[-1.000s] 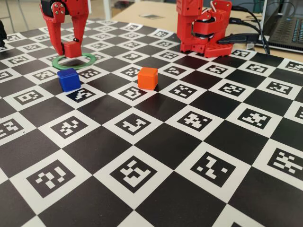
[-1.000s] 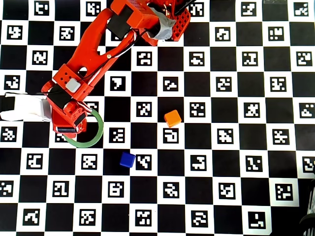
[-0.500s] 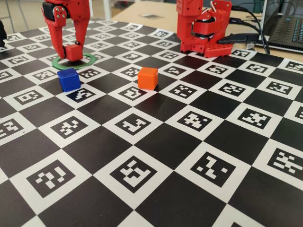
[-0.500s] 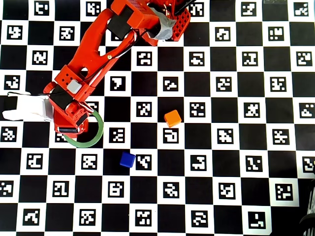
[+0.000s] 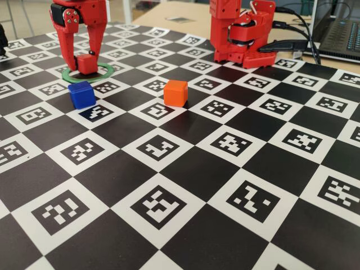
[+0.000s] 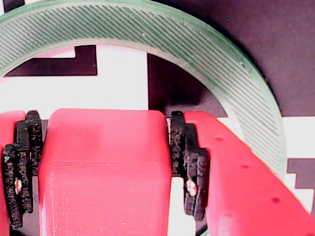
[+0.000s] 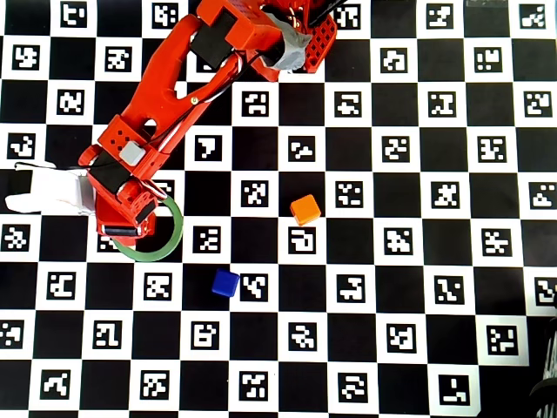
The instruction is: Grab the red cube then put it in the green circle then put the blue cube on top and finally the orange cube on top
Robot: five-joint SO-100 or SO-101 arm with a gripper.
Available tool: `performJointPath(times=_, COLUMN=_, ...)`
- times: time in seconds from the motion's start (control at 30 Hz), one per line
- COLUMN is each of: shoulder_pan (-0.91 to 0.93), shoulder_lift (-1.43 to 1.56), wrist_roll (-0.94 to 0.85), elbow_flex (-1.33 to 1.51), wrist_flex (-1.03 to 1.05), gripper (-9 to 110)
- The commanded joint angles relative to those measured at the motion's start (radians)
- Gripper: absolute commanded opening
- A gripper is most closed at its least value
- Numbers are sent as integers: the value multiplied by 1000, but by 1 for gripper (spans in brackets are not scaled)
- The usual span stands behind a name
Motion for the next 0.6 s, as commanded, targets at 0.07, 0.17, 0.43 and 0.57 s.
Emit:
performJointPath(times=0.07, shoulder_pan=-11, shoulder_lift=104, wrist_roll=9, elbow_flex=-5, wrist_flex=-8, gripper=17)
performJointPath(times=0.17, shoulder_pan=-5, shoulder_lift=107, wrist_roll=15, elbow_flex=-9, wrist_flex=-8, gripper=31)
performJointPath(times=0.43, shoulder_pan=6, shoulder_lift=109, wrist_roll=26, elbow_flex=-25, wrist_flex=-6, gripper=40)
performJointPath(times=0.57, shoulder_pan=14, shoulder_lift=112, wrist_roll=23, elbow_flex=-37, wrist_flex=5, gripper=41)
